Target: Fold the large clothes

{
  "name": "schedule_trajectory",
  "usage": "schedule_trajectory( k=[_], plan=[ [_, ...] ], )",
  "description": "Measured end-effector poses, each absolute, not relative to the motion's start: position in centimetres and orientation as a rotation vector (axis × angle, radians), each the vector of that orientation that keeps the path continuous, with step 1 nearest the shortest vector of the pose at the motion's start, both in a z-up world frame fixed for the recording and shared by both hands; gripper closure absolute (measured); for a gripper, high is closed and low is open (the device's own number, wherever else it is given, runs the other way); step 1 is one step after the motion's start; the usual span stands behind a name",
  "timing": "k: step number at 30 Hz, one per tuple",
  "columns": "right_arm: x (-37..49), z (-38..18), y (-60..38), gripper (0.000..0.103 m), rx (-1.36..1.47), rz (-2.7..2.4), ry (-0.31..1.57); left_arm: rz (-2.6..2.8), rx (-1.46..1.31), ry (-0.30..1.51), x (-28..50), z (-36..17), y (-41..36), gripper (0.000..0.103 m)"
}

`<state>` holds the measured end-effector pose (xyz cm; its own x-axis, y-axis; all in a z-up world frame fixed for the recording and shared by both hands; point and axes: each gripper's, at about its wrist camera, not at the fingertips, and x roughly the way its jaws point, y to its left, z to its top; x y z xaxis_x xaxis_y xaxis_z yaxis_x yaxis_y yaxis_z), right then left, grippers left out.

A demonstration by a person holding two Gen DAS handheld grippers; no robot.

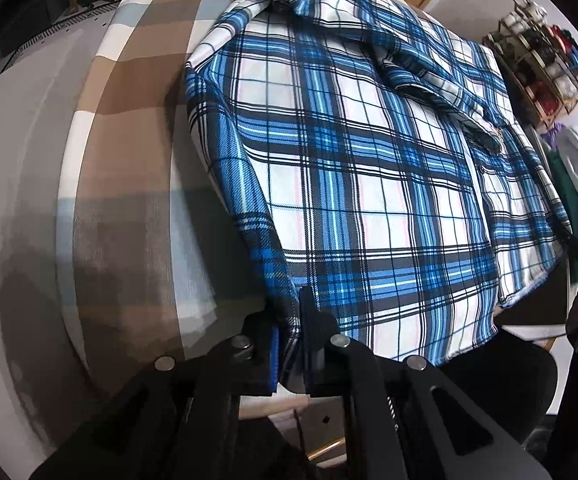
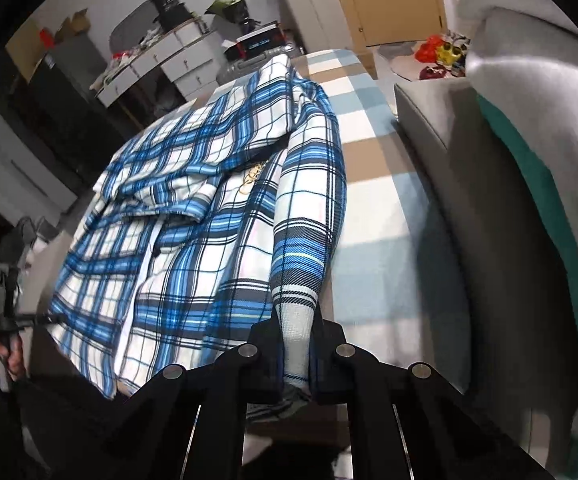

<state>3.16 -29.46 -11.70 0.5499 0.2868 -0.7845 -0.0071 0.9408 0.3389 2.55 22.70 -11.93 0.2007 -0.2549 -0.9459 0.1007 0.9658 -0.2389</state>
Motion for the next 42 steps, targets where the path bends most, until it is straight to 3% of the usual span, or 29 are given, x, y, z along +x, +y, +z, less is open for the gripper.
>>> schedule_trajectory(
  k=[8,15,19,24,33,42],
  plan=[
    [0.1,-9.7,-30.0,0.095,0.394,0.250,0.940,-0.353,-0.117,1.327,-0.1,-8.5,21.8,0.099],
    [3.6,-7.5,-28.3,0.095,0.449,0.322,0.939,-0.412,-0.142,1.322,1.7,-5.4,20.4,0.099],
    [4.0,-9.8,-28.0,0.094,0.483,0.296,0.965,-0.399,-0.069,1.300,2.2,-5.5,19.2,0.099],
    [3.4,-15.8,-25.4,0.093,0.424,0.266,1.166,-0.404,-0.085,1.332,2.0,-7.6,19.9,0.099],
    [2.6,-9.9,-22.5,0.094,0.316,0.360,1.068,-0.378,-0.145,1.328,1.3,-7.2,21.3,0.099],
    [1.2,-4.4,-26.1,0.094,0.359,0.326,0.958,-0.412,-0.115,1.302,2.9,-3.8,19.4,0.099]
  ],
)
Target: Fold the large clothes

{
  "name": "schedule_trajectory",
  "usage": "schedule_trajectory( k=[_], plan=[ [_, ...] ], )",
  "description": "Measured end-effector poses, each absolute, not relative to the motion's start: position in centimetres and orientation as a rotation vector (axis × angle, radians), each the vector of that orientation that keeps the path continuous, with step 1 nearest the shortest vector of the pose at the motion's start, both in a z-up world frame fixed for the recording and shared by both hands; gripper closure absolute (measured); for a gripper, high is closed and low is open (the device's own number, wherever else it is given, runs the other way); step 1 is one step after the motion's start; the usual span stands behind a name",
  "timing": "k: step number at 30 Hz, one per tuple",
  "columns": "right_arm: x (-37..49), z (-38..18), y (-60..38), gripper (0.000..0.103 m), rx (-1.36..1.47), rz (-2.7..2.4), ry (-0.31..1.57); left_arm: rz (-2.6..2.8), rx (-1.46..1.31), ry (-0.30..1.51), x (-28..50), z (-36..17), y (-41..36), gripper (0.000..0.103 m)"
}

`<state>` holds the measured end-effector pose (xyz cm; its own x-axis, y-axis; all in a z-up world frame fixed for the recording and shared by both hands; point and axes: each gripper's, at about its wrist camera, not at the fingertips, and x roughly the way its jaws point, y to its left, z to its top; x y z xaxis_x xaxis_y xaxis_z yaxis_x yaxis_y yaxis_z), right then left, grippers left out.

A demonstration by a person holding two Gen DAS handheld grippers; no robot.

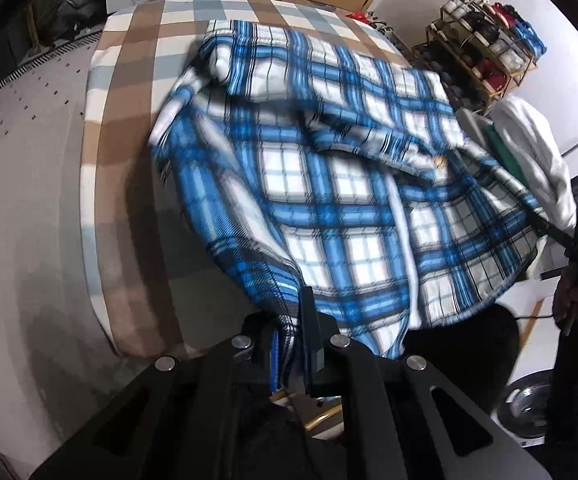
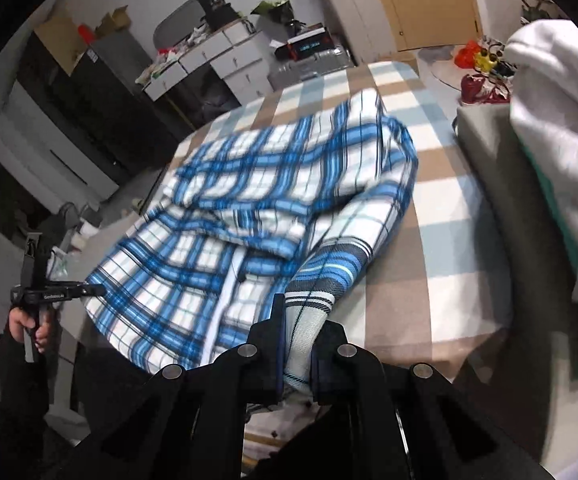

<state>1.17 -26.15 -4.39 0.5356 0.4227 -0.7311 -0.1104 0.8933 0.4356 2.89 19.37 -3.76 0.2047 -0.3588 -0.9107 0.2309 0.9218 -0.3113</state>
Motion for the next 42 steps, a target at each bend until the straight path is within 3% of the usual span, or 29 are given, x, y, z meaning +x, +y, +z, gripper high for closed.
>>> schedule_trajectory(
  k=[8,13,17,20,24,25,26,27,28,29,33,37,42],
  plan=[
    [15.7,0.3,-28.1,0.094,0.428,0.234,1.044,-0.471,-0.358,1.354,22.1,-0.3,17.9,0.099],
    [27.2,-1.2,-30.5,0.093,0.295,0.014,1.219,-0.309,-0.456,1.433,34.2,-3.0,19.4,0.099],
    [32.8,-4.3,-32.2,0.090,0.231,-0.065,1.332,-0.197,-0.460,1.541,38.9,-7.8,19.9,0.099],
    [35.4,-6.7,-33.8,0.090,0.298,-0.044,1.383,-0.195,-0.496,1.592,40.0,-10.6,20.3,0.093],
    [36.4,-7.1,-36.1,0.080,0.416,-0.062,1.338,-0.210,-0.578,1.595,40.2,-11.4,21.2,0.090],
    [36.3,-6.6,-36.8,0.068,0.426,-0.080,1.291,-0.219,-0.589,1.594,40.0,-10.9,21.3,0.081],
    [36.1,-5.9,-37.5,0.061,0.439,-0.097,1.242,-0.238,-0.595,1.574,39.8,-10.1,21.5,0.062],
    [36.0,-5.3,-38.0,0.044,0.457,-0.100,1.208,-0.229,-0.590,1.542,39.7,-9.1,21.9,0.050],
    [35.5,-4.6,-38.8,0.040,0.498,-0.098,1.150,-0.188,-0.584,1.483,39.4,-8.0,22.5,0.030],
    [34.4,-3.8,-39.6,0.040,0.541,-0.118,1.081,-0.177,-0.596,1.444,39.1,-6.8,23.1,0.025],
    [32.9,-2.6,-37.2,0.038,0.469,-0.036,1.059,-0.167,-0.615,1.380,37.6,-4.8,24.0,0.024],
    [30.7,-2.6,-31.3,0.028,0.238,0.040,1.084,-0.141,-0.490,1.383,36.5,-4.7,22.7,0.024],
    [25.9,-4.1,-26.1,0.027,0.361,0.196,1.021,-0.203,-0.153,1.415,34.9,-5.1,15.7,0.024]
  ],
)
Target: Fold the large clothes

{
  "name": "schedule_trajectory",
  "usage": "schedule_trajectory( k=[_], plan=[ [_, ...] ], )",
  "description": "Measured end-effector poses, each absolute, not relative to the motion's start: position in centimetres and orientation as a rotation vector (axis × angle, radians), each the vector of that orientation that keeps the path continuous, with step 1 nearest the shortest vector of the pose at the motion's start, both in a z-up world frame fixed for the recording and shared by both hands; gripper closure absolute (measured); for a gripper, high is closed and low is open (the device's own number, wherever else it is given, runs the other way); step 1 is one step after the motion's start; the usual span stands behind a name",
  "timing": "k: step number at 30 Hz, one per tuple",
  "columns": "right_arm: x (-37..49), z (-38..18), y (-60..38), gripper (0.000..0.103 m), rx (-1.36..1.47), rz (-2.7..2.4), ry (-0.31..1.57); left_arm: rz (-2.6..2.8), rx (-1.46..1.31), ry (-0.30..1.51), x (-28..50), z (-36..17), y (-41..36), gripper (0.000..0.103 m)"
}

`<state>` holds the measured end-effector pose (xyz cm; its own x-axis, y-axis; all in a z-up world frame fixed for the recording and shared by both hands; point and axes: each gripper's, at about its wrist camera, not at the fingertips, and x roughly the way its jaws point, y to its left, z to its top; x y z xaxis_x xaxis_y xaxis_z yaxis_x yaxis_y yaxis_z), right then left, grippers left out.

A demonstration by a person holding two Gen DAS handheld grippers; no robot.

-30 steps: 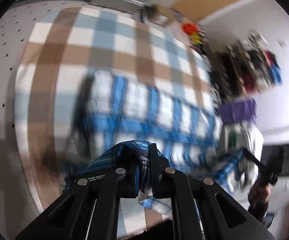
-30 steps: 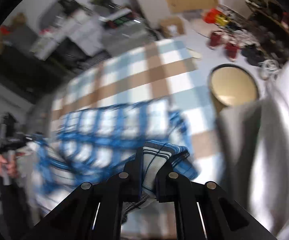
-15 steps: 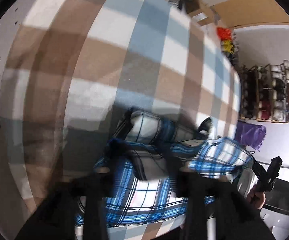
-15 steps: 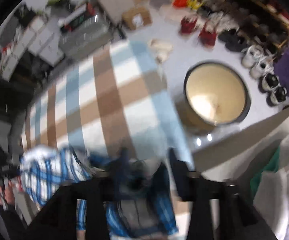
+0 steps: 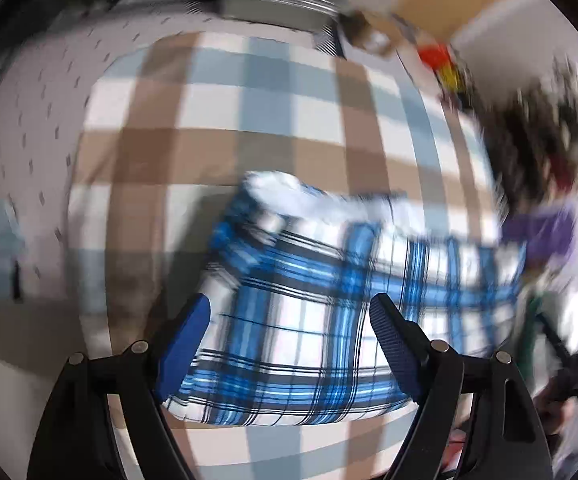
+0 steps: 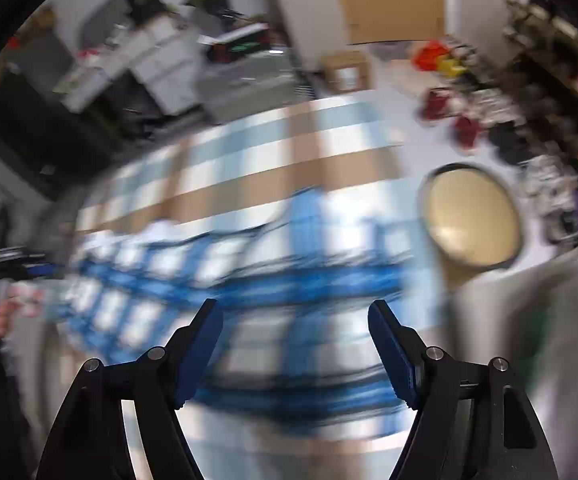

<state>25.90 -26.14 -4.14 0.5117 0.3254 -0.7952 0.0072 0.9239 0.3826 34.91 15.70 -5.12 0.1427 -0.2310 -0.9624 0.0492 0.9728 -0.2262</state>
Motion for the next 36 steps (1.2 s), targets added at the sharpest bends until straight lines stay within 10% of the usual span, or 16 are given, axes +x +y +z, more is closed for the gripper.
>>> schedule_trajectory(
  k=[9,19,26,36],
  plan=[
    [12.9,-10.1,-17.4,0.027,0.592,0.463,0.879,-0.365,0.468,1.307,35.9,-9.7,5.8,0.024],
    [11.5,-12.2,-17.7,0.026,0.600,0.535,0.835,-0.574,0.496,1.380,39.2,-13.6,4.6,0.026],
    [10.7,-11.8,-18.3,0.026,0.552,0.461,0.816,-0.559,0.548,1.308,38.4,-12.7,4.1,0.096],
    [10.2,-11.8,-19.7,0.026,0.573,0.397,0.779,-0.376,0.593,1.115,37.6,-8.6,3.1,0.103]
  ],
)
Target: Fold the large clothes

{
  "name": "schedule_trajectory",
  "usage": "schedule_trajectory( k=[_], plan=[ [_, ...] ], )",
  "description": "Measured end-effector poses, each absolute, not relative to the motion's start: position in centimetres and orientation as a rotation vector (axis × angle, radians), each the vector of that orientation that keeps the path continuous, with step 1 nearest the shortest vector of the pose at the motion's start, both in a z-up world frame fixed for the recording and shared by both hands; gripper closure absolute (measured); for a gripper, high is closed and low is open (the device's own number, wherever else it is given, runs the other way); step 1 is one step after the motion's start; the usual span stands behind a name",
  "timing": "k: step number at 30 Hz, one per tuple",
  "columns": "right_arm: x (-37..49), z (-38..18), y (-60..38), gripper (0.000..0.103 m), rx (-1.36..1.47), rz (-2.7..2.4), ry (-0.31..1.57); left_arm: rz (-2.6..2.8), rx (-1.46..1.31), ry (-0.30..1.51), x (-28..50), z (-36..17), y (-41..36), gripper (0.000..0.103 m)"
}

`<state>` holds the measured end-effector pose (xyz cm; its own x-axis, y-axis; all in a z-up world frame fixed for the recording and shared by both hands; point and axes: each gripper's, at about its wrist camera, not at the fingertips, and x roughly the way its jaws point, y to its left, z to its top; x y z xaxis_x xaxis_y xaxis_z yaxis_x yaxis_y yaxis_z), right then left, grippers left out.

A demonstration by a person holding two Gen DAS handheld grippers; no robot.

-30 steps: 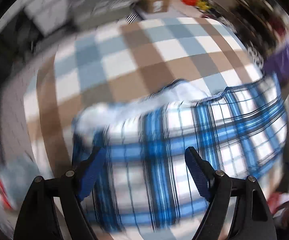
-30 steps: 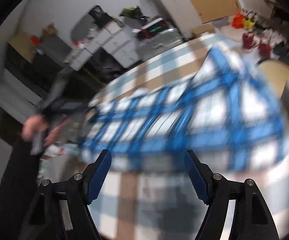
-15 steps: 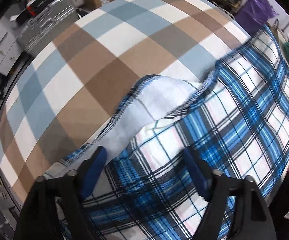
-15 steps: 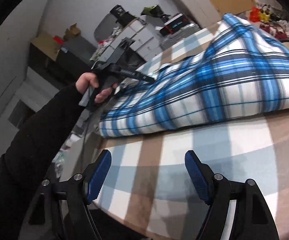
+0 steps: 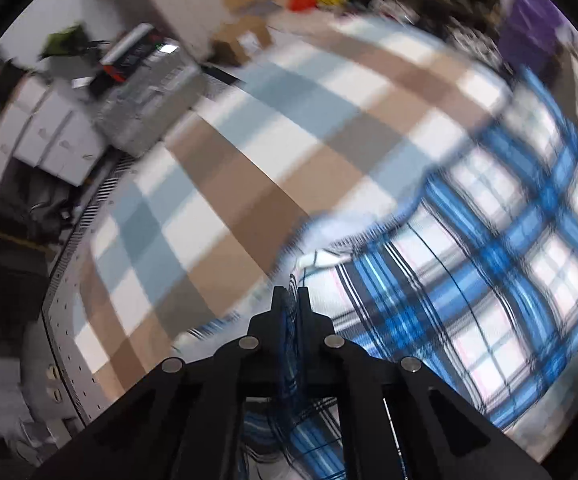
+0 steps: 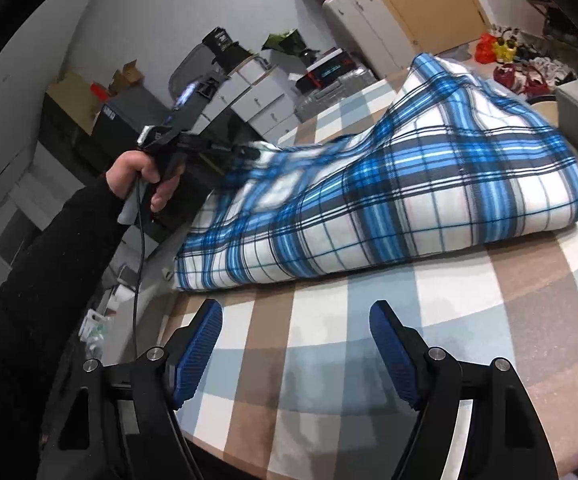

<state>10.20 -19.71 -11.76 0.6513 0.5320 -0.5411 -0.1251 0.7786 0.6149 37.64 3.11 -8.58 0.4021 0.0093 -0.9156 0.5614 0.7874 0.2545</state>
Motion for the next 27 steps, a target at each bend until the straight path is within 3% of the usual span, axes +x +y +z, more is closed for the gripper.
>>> schedule_trajectory(
  k=[6,9,10,12,13,14,18,20,27],
  plan=[
    [9.9,-11.9,-20.0,0.026,0.556,0.375,0.772,-0.229,0.456,1.151,40.4,-11.7,4.9,0.103],
    [9.8,-11.9,-19.9,0.026,0.524,0.353,0.779,-0.192,0.450,1.236,39.8,-14.1,5.7,0.095],
    [9.9,-11.8,-19.8,0.026,0.515,0.344,0.777,-0.161,0.487,1.245,39.5,-14.4,5.9,0.090],
    [10.0,-11.8,-19.7,0.026,0.506,0.339,0.777,-0.039,0.619,1.215,39.3,-15.4,6.5,0.070],
    [10.0,-11.8,-19.7,0.026,0.504,0.337,0.781,-0.024,0.631,1.196,39.1,-15.0,7.0,0.051],
    [10.2,-11.8,-19.8,0.026,0.503,0.336,0.783,-0.019,0.620,1.173,38.9,-14.2,7.8,0.040],
    [10.2,-11.5,-19.5,0.026,0.493,0.337,0.778,-0.013,0.487,1.150,37.0,-10.1,12.4,0.038],
    [10.1,-11.5,-19.4,0.026,0.491,0.338,0.774,0.035,0.479,1.136,35.8,-8.9,14.5,0.032],
    [9.9,-11.5,-19.4,0.026,0.486,0.305,0.770,-0.025,0.390,1.170,30.7,-9.1,18.3,0.029]
  ],
)
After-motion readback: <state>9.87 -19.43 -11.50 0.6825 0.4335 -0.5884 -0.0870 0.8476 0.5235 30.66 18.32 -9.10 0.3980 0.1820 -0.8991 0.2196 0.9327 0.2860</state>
